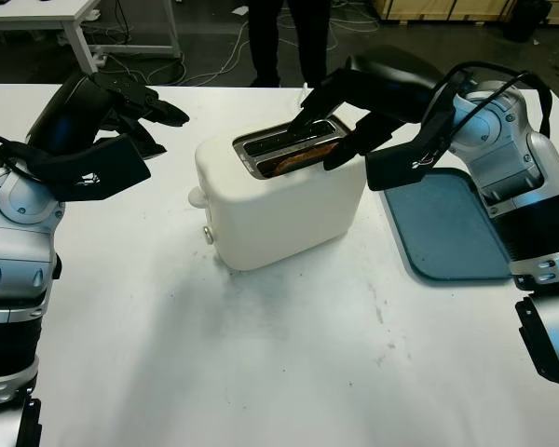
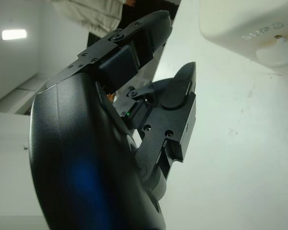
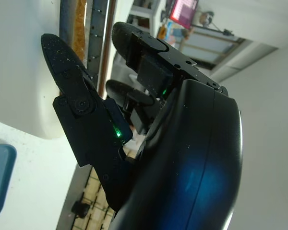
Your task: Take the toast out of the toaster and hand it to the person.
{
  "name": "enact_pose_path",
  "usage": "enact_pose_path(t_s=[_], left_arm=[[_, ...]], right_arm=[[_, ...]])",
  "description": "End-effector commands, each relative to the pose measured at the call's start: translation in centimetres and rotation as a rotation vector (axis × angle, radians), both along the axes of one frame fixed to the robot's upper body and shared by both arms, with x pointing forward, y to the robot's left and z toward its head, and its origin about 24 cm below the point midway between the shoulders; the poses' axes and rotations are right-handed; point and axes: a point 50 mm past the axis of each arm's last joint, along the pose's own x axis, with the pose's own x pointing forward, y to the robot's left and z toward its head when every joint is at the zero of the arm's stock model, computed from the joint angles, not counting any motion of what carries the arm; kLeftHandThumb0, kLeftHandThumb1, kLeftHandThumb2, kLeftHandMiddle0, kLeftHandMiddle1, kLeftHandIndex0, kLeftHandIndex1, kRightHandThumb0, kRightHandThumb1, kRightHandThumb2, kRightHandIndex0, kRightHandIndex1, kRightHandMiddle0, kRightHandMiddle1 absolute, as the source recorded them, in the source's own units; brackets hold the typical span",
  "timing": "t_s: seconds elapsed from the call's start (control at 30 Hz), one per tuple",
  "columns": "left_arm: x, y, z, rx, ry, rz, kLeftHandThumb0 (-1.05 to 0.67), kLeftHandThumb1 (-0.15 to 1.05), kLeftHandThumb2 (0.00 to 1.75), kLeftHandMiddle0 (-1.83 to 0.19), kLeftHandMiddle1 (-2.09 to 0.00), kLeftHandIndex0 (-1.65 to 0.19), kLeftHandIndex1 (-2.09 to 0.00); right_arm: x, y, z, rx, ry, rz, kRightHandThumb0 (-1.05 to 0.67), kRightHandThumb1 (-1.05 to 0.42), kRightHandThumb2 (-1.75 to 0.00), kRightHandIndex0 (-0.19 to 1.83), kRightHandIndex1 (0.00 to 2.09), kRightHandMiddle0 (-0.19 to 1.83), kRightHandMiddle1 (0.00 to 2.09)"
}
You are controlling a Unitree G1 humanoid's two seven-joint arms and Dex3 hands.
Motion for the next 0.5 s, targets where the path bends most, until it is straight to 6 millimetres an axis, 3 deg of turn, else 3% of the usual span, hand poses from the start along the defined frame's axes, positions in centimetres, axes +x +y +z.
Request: enact_pose_path(t_s=[0.0, 0.47], left_arm=[[0.07, -0.03, 0.16, 0.005, -0.008, -0.006, 0.00, 0.82, 0.00, -0.91, -0.83, -1.11, -0.05], [0.00, -0.08, 0.18, 0.012, -0.009, 0.003, 0.01, 0.82, 0.00, -0.90, -0.84, -1.10, -0.04]], right_arm=[[0.16, 0.03, -0.68, -0.009, 0.024, -0.005, -0.52, -0.68, 0.00, 0.72, 0.78, 1.02, 0.01], [0.41, 0.07, -1.15, -0.005, 0.013, 0.009, -0.50, -0.70, -0.01, 0.68, 0.97, 1.05, 0.02]])
